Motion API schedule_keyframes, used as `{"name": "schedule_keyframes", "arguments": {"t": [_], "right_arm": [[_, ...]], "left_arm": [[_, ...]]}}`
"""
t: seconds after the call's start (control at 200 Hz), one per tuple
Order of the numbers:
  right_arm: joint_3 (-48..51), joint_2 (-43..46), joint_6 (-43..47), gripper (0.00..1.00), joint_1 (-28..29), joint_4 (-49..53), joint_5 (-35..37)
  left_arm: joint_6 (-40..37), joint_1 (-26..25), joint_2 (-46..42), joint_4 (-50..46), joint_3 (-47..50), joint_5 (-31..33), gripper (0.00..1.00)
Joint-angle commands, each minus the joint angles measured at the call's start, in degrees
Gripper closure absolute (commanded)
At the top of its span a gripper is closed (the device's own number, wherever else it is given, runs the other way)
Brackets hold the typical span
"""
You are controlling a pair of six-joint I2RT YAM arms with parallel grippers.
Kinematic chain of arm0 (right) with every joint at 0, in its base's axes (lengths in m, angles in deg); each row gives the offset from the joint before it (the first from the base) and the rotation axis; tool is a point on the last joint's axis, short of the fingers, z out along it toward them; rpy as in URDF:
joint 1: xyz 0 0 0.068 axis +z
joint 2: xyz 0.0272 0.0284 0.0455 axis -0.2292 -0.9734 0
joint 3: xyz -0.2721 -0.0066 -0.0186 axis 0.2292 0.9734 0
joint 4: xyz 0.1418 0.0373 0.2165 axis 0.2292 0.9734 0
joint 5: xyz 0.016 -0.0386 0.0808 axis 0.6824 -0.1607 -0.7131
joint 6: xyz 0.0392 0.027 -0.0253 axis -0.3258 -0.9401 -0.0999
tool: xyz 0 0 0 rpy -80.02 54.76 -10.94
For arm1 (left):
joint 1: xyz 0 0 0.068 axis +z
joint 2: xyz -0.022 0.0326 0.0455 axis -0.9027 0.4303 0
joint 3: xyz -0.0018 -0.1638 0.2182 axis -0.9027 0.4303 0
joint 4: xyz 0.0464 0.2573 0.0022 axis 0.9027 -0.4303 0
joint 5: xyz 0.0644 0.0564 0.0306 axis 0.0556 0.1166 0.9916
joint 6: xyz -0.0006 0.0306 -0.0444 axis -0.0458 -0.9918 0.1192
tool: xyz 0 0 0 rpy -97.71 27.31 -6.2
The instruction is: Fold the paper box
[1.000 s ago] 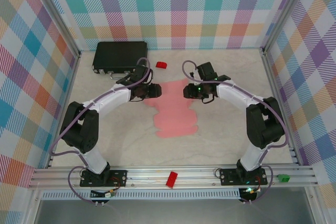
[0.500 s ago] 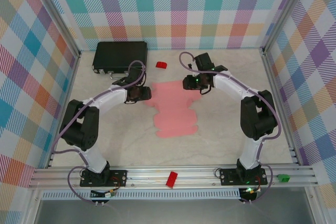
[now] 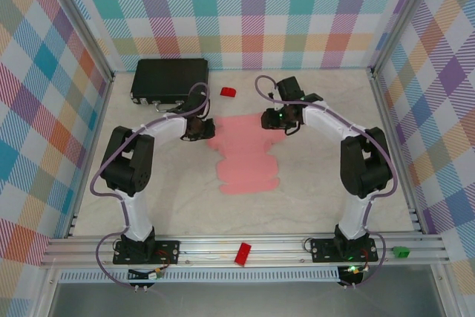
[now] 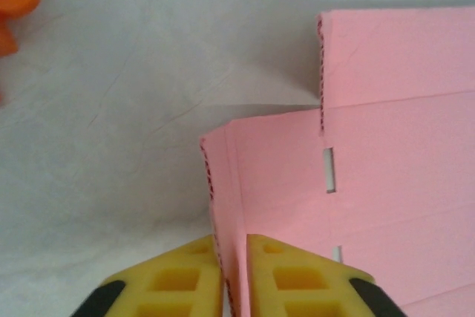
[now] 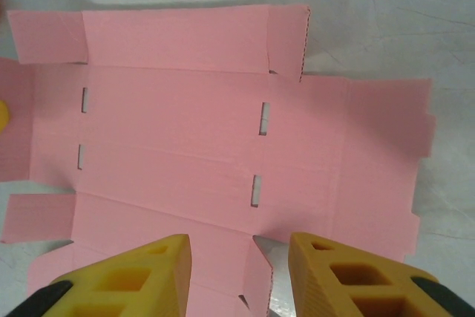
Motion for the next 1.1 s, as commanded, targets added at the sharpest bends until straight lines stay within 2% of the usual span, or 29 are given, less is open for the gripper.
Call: {"name": "schedule_keyframes", "arguments": {"t": [0.0, 0.215, 0.335, 0.415, 0.555, 0.715, 0.895, 1.095], "right_arm": [[0.82, 2.29, 1.21, 0.60, -1.66, 0.30, -0.34], [1.54, 3.15, 3.19, 0.60, -5.66, -1.23, -2.02], [1.07, 2.98, 7.35, 0.57, -8.49, -2.18, -3.26], [0.57, 2.55, 12.46, 0.52, -10.08, -3.21, -7.03], [0.41, 2.18, 24.38, 0.45, -10.80, -6.36, -13.69], [-0.55, 1.08, 33.09, 0.41, -10.79, -8.65, -19.84], [-9.32, -5.28, 38.76, 0.40, -10.79, -0.59, -25.81], [-18.23, -12.05, 41.07, 0.45, -10.71, 8.77, -32.31]], "left_arm": [[-4.29, 0.50, 1.94, 0.01, -3.07, -4.23, 0.90], [-10.88, 0.19, 2.27, 2.26, -4.98, -5.73, 0.93], [-13.28, 0.02, 1.59, 5.99, -4.60, -7.02, 0.95], [-15.30, -0.25, 0.18, 10.36, -2.82, -7.90, 1.00], [-20.43, -1.34, -2.31, 16.05, 0.57, -8.86, 1.00], [-25.95, -2.44, -2.57, 15.49, -0.10, -9.73, 1.00], [-27.89, -2.97, -4.14, 17.12, 0.67, -11.15, 1.00], [-28.44, -3.06, -6.31, 18.85, 2.20, -11.98, 1.00]]}}
